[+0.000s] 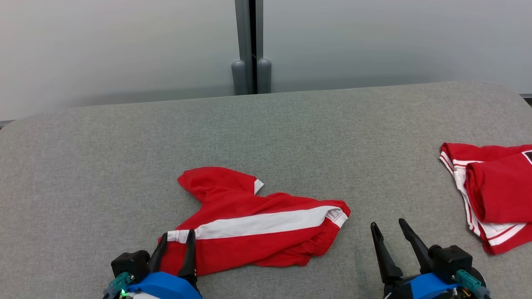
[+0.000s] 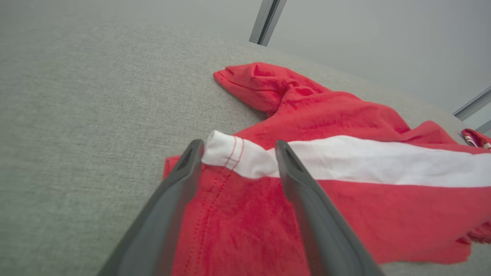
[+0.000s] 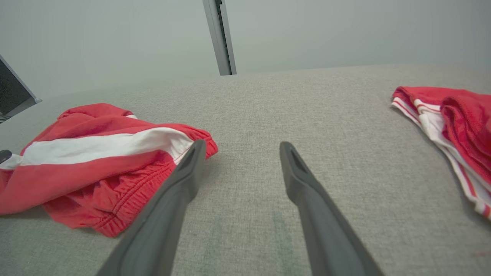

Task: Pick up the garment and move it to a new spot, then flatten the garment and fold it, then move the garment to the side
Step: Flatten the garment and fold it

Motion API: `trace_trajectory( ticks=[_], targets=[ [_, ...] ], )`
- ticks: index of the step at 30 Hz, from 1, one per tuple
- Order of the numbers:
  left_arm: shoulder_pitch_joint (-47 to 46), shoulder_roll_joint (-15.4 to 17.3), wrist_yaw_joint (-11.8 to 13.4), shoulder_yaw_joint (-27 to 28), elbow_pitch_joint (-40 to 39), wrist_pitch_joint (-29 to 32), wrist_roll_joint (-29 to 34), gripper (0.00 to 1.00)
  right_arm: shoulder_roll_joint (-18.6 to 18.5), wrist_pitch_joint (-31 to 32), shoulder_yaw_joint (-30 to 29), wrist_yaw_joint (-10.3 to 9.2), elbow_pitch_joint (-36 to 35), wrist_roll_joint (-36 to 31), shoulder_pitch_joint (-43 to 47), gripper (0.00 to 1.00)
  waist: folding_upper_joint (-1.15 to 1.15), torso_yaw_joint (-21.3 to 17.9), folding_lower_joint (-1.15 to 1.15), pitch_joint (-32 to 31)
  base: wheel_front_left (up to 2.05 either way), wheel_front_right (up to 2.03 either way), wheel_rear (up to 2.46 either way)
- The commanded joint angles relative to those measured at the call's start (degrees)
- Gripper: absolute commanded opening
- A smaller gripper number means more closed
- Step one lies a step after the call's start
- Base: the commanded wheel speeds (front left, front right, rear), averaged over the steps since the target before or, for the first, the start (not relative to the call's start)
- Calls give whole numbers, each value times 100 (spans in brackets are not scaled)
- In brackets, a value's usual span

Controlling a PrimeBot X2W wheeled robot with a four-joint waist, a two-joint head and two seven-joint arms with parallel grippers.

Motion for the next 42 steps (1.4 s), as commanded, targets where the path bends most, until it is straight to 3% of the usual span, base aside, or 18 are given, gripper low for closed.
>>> trace_trajectory(
  ticks=[1,13,42],
  targets=[
    [-84,93,-14,-158,-27,-1,-153,100,-6,-27,3,0,-23,-9,-80,100,-1,-2,-1,21,0,0,0],
    [-29,314,-16,-560,-120,-1,-549,100,-6,-27,-38,0,-9,57,-88,100,-1,34,-1,63,0,0,0],
    [75,630,-18,-1313,-387,-1,-654,100,-5,-27,-30,0,25,177,-31,100,-1,107,-1,-20,0,0,0]
  ],
)
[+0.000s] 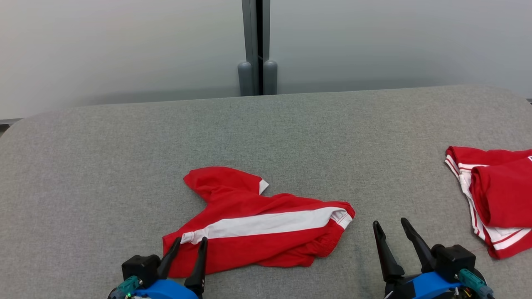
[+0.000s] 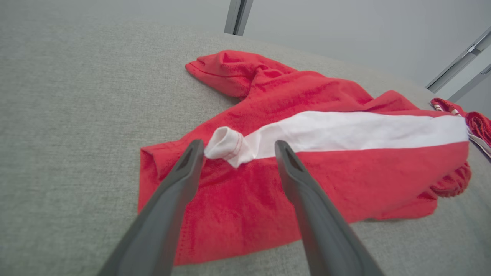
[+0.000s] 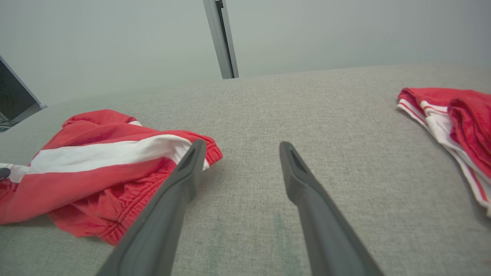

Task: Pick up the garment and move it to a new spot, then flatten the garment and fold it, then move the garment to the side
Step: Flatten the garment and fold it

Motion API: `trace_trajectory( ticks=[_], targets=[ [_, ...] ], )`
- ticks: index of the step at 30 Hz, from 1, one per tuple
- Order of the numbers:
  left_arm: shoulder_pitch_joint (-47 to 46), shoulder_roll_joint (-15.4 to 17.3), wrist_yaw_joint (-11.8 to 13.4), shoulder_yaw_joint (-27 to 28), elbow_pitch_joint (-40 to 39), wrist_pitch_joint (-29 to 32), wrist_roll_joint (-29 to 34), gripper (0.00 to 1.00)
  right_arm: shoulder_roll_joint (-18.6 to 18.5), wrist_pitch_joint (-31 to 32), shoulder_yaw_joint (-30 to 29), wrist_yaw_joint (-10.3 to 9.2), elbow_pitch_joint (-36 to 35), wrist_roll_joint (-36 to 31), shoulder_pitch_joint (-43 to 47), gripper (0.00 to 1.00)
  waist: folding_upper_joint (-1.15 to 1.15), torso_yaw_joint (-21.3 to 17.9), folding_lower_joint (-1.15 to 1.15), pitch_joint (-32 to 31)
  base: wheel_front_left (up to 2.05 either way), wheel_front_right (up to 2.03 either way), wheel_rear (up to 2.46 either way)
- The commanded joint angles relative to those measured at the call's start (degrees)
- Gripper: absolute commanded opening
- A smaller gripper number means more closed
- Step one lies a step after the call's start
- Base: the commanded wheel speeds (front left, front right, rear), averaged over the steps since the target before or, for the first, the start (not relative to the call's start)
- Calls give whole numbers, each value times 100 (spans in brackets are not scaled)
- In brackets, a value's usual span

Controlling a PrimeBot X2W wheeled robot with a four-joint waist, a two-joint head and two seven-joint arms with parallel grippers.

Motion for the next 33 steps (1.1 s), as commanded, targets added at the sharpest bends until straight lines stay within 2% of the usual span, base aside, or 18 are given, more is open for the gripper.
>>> trace_trajectory(
  ticks=[1,9,17,26,33],
  targets=[
    [29,40,-13,-50,-37,-1,38,100,-5,-27,1,-1,16,27,4,100,-1,17,0,-12,0,0,0],
    [17,61,-13,-264,121,-1,58,100,-6,-27,31,-2,52,40,0,100,-1,19,0,-48,0,0,0],
    [70,25,-13,-252,21,-1,177,100,-5,-27,-21,-1,62,29,51,100,-1,27,0,-65,0,0,0],
    [193,-53,78,38,-185,-1,422,100,-5,-27,-26,-1,70,60,77,100,-1,108,0,-77,0,0,0],
    [306,-118,51,153,-213,0,599,100,-6,-27,8,-1,115,43,94,100,-1,130,0,-143,0,0,0]
  ],
)
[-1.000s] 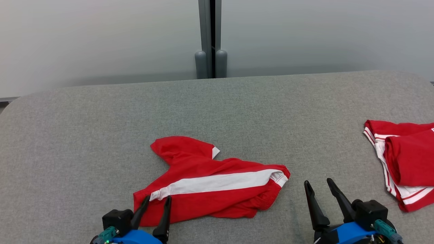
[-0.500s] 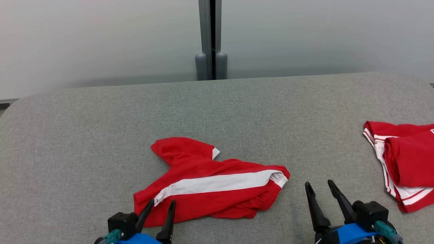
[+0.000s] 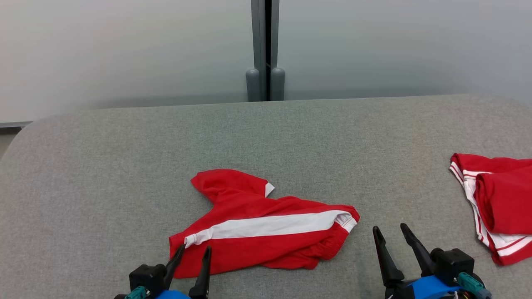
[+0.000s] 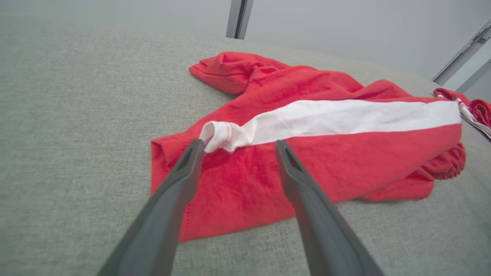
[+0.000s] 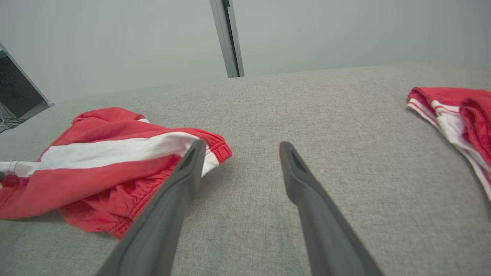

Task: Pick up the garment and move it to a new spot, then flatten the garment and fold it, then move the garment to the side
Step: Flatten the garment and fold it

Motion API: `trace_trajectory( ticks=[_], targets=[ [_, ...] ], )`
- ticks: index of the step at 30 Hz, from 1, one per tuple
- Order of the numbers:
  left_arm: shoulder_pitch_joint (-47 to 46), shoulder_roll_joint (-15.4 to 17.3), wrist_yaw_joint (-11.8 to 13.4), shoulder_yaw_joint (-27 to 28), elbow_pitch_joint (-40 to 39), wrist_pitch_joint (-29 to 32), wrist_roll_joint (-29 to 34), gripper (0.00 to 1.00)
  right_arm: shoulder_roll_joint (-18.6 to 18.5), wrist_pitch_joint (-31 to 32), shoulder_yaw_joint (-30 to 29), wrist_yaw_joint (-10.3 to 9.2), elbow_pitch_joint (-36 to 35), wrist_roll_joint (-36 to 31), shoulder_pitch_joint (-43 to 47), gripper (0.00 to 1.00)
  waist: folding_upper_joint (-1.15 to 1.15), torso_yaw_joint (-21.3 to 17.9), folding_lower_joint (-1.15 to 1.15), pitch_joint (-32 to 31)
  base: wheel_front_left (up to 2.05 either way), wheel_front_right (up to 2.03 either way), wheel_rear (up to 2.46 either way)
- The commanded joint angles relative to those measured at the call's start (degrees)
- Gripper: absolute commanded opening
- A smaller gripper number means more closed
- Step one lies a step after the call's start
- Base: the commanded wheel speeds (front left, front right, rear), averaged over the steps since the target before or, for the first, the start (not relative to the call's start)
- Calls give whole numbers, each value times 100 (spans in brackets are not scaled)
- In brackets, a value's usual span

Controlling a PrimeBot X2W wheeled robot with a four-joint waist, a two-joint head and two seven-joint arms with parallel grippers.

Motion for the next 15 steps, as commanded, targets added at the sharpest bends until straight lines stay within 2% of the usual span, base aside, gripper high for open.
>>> trace_trajectory(
  ticks=[1,15],
  targets=[
    [45,-24,8,11,3,0,43,100,-7,-27,2,0,20,9,51,100,0,-4,0,-10,0,0,0],
    [-229,10,-49,-76,308,0,115,100,-7,-27,38,0,30,11,53,100,0,-61,0,6,0,0,0]
  ],
)
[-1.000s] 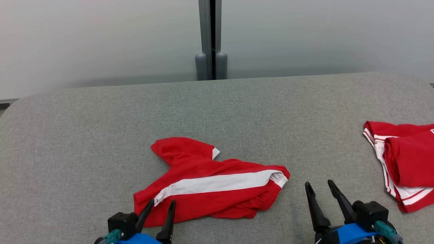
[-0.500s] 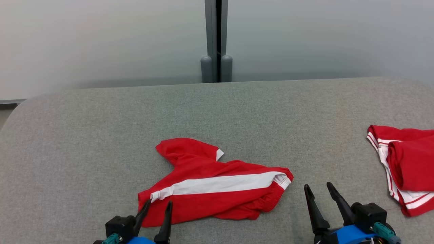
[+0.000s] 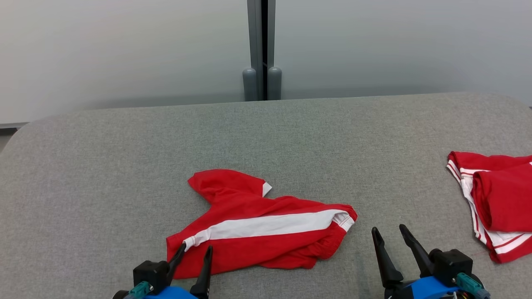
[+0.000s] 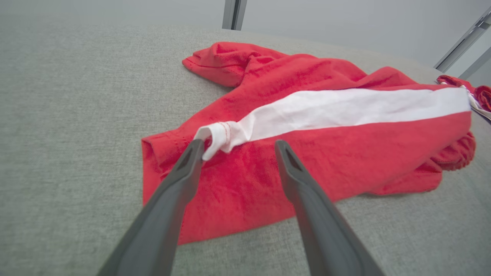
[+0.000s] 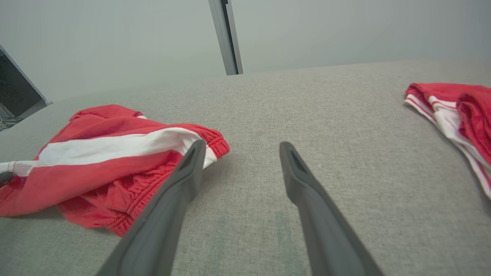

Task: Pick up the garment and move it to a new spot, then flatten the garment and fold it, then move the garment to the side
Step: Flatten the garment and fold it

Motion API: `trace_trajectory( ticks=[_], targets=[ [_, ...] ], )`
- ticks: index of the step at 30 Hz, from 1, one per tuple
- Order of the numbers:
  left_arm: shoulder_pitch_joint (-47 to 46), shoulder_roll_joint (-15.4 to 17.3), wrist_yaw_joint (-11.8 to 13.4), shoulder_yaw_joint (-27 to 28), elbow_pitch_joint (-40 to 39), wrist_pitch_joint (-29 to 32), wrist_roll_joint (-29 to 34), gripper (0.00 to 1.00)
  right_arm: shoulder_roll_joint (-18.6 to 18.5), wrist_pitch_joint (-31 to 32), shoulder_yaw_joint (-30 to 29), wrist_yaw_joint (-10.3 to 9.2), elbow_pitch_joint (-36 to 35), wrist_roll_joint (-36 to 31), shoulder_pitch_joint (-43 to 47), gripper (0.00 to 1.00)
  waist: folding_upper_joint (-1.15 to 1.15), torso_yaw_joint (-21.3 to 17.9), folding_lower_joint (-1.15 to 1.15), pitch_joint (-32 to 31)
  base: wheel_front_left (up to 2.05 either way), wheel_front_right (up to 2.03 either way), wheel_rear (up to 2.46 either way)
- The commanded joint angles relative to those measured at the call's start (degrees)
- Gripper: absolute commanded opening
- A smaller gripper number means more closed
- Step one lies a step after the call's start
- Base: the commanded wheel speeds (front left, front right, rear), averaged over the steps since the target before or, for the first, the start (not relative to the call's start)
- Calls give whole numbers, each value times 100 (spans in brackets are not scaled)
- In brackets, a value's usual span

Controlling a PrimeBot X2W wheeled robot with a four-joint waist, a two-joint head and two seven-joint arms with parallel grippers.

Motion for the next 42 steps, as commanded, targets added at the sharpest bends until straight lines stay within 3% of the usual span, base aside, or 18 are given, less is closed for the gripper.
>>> trace_trajectory(
  ticks=[1,7,9,10,11,12,14,24,35,42],
  targets=[
    [-110,20,-33,-7,39,0,13,100,-7,-27,3,-1,5,16,41,100,0,-11,0,8,0,0,0],
    [-307,77,-29,-123,191,0,-47,100,-7,-27,-17,-1,2,29,17,100,0,-28,0,40,0,0,0],
    [-372,85,-30,-156,228,0,-76,94,-6,-27,-17,-2,-18,33,5,100,0,-31,0,60,0,0,0],
    [-397,86,-31,-169,242,0,-79,84,-6,-27,-16,-1,-24,36,-2,100,0,-32,0,67,0,0,0],
    [-412,86,-31,-177,260,0,-94,54,-7,-27,-14,-1,-28,39,-8,100,0,-33,0,75,0,0,0],
    [-426,84,-31,-182,268,0,-111,42,-7,-27,-11,-1,-34,44,-16,100,0,-35,0,82,0,0,0],
    [-442,82,-32,-179,277,0,-118,1,-7,-27,-4,-1,-40,46,-30,100,0,-36,0,95,0,0,0],
    [-312,-9,-32,21,78,0,-31,0,-10,-27,477,-1,27,738,-17,100,0,6,0,141,0,0,0],
    [-267,-44,-33,-2,35,0,24,0,-9,-27,666,-1,635,1741,-408,100,0,125,0,215,0,0,0],
    [-323,-25,-33,-75,-43,0,-16,0,-9,-27,764,-1,1002,2047,-756,100,0,235,0,332,0,0,0]
  ],
)
